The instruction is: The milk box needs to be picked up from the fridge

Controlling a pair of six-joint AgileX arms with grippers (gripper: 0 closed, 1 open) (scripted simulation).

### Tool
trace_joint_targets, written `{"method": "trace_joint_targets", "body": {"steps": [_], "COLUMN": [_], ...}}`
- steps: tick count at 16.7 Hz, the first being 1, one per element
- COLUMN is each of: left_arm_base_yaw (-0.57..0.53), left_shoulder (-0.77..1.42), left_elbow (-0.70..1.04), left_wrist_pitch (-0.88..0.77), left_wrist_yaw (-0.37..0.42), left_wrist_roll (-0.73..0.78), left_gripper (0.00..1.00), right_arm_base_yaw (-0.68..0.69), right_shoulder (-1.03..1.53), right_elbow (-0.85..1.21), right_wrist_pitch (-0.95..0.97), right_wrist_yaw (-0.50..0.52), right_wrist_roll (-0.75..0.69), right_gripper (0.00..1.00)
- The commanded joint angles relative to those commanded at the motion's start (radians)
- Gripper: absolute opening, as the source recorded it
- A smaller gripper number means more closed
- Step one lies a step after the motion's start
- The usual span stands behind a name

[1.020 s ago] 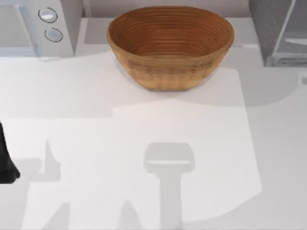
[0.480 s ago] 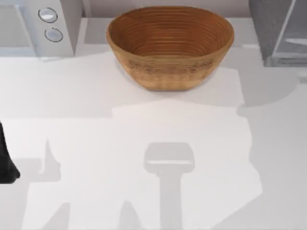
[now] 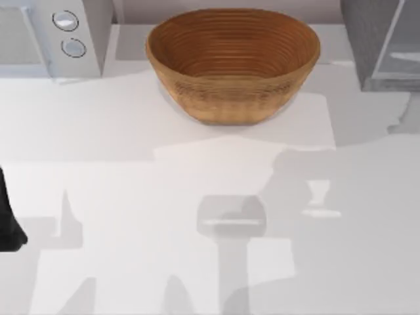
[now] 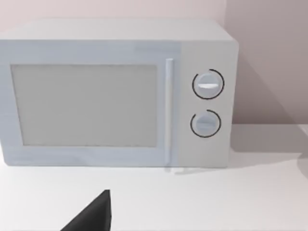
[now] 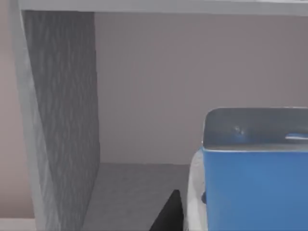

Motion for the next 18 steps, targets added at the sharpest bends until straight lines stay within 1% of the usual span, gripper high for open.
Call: {"method": "trace_joint_targets", "body": {"steps": [7, 10, 14, 18], "left_arm_base_yaw": [0.000, 0.000, 0.000, 0.000], "left_shoulder": [0.000, 0.000, 0.000, 0.000], "left_elbow": [0.000, 0.000, 0.000, 0.000], "left_wrist_pitch": [0.000, 0.000, 0.000, 0.000], "left_wrist_yaw": [0.000, 0.000, 0.000, 0.000], "left_wrist_roll": [0.000, 0.000, 0.000, 0.000], "left_gripper": [1.00, 1.00, 1.00, 1.00], "right_arm_base_yaw": [0.104, 0.146, 0.187, 0.200], "right_shoulder": [-0.800, -1.078, -1.306, -1.366], "right_elbow": [-0.341, -0.457, -0.555, -0.581], "right_wrist_pitch": [-0.459, -0.623, -0.766, -0.806], "right_wrist_yaw": [0.093, 0.130, 0.165, 0.176], "right_wrist_roll": [0.008, 0.009, 0.005, 0.004], "right_gripper": [0.00, 0.00, 0.00, 0.00]}}
